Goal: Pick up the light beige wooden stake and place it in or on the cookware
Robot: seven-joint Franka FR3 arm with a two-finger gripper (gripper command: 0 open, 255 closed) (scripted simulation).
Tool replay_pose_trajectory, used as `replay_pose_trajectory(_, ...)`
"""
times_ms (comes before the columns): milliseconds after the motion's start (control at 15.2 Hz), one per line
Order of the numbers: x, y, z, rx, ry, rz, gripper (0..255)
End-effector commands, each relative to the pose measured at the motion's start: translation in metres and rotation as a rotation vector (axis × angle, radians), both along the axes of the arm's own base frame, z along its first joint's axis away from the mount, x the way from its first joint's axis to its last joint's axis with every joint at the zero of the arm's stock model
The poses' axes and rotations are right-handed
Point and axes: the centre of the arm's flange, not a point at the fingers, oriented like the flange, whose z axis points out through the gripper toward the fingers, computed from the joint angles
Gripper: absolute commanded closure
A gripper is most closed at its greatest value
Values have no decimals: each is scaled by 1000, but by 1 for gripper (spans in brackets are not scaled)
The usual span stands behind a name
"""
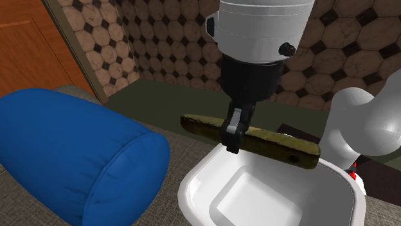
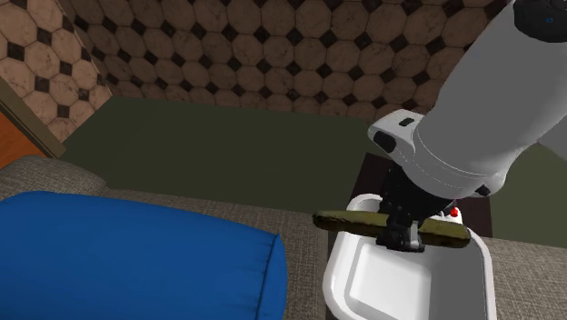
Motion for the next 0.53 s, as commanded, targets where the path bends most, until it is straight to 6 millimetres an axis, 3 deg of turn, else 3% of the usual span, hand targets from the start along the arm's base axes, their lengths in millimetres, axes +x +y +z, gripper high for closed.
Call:
replay_pose_trajectory(0, -26, -1, -1, 0, 0, -1, 255)
replay_pose_trajectory(264, -77, 1, -2, 0, 0, -1, 255)
replay_pose_trajectory(462, -77, 1, -18, 0, 0, -1, 255)
